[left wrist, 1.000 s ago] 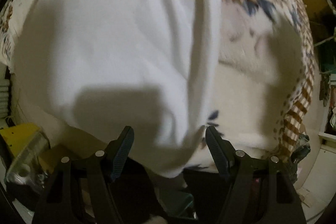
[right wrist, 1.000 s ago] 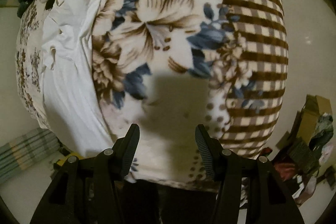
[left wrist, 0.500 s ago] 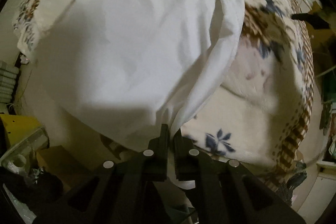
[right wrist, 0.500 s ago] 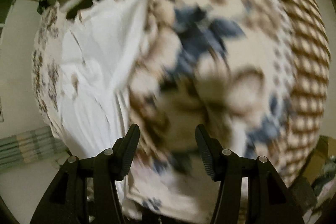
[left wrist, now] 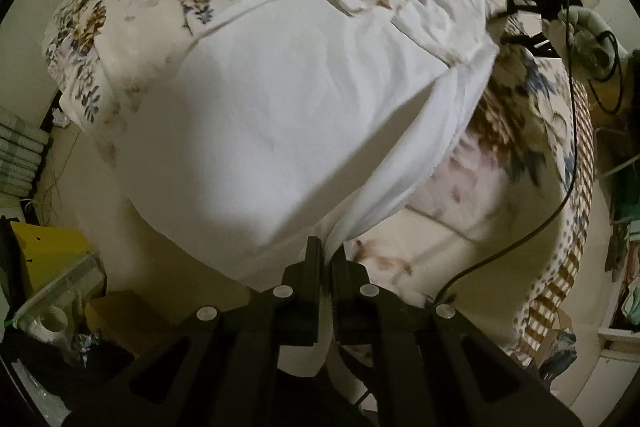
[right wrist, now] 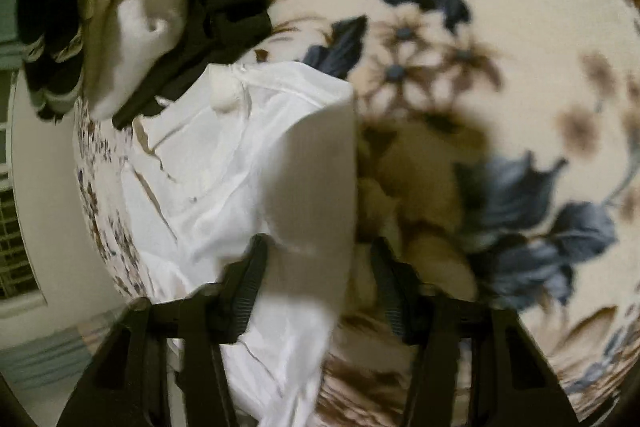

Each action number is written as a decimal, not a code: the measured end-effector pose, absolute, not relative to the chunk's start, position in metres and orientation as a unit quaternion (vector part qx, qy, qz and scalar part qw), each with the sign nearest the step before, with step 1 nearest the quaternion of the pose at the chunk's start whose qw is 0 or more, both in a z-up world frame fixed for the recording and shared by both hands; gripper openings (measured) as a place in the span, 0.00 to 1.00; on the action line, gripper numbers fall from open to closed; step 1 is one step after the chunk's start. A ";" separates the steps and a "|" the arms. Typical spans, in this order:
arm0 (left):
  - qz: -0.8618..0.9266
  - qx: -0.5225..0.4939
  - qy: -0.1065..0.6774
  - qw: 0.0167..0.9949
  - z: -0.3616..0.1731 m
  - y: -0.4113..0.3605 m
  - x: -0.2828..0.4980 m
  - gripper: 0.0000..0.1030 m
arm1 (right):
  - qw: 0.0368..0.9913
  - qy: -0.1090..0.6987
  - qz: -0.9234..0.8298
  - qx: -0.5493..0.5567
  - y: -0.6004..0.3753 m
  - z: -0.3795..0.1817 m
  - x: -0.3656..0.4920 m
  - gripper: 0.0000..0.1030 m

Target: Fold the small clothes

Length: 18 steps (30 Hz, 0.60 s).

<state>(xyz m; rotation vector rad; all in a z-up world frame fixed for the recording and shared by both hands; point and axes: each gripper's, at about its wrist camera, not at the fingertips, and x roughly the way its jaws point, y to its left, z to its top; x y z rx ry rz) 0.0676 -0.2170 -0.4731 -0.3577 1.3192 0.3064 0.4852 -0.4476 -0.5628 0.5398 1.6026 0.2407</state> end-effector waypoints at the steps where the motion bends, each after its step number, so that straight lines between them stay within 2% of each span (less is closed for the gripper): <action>1: 0.139 -0.171 0.608 0.763 -0.473 -0.211 0.069 0.02 | 0.661 0.706 0.101 0.232 -0.443 -0.561 0.486 0.07; 7: 0.133 -0.216 0.600 0.759 -0.463 -0.156 0.070 0.02 | 0.708 0.675 0.093 0.187 -0.399 -0.502 0.483 0.04; 12: 0.142 -0.258 0.585 0.756 -0.451 -0.087 0.067 0.02 | 0.728 0.664 0.105 0.135 -0.323 -0.449 0.493 0.04; 18: 0.146 -0.296 0.582 0.744 -0.468 -0.012 0.066 0.02 | 0.746 0.653 0.117 0.060 -0.197 -0.433 0.513 0.04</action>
